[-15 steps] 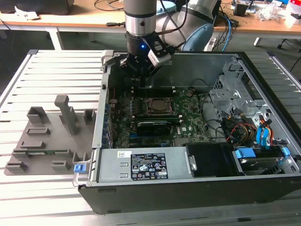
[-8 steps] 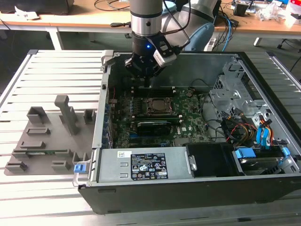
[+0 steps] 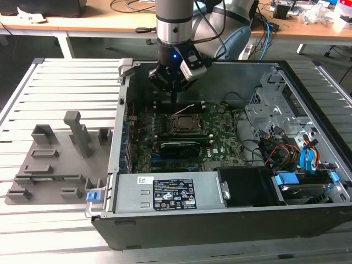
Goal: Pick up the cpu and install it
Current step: 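Install the first cpu locking lever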
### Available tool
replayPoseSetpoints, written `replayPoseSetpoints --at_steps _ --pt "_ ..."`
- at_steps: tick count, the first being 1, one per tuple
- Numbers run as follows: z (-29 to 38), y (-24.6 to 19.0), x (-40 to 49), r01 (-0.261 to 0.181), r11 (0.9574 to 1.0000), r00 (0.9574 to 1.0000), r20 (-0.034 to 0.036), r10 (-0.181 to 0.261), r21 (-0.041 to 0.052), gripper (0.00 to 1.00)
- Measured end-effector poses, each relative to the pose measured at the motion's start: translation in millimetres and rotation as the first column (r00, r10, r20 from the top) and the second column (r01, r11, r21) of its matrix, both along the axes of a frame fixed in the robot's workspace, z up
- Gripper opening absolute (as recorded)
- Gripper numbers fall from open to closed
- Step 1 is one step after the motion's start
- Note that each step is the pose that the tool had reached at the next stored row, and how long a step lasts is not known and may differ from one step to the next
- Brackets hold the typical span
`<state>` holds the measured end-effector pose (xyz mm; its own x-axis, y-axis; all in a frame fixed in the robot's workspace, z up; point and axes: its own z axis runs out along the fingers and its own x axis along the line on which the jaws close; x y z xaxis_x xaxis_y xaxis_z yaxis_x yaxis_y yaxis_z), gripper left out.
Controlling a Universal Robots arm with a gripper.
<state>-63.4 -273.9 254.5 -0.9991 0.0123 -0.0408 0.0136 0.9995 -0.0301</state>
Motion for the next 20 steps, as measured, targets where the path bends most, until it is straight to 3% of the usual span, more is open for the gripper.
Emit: replayPoseSetpoints --at_steps 20 --pt "-11.9 0.0 0.4 0.0 1.0 1.0 0.0 0.0 0.0 0.11"
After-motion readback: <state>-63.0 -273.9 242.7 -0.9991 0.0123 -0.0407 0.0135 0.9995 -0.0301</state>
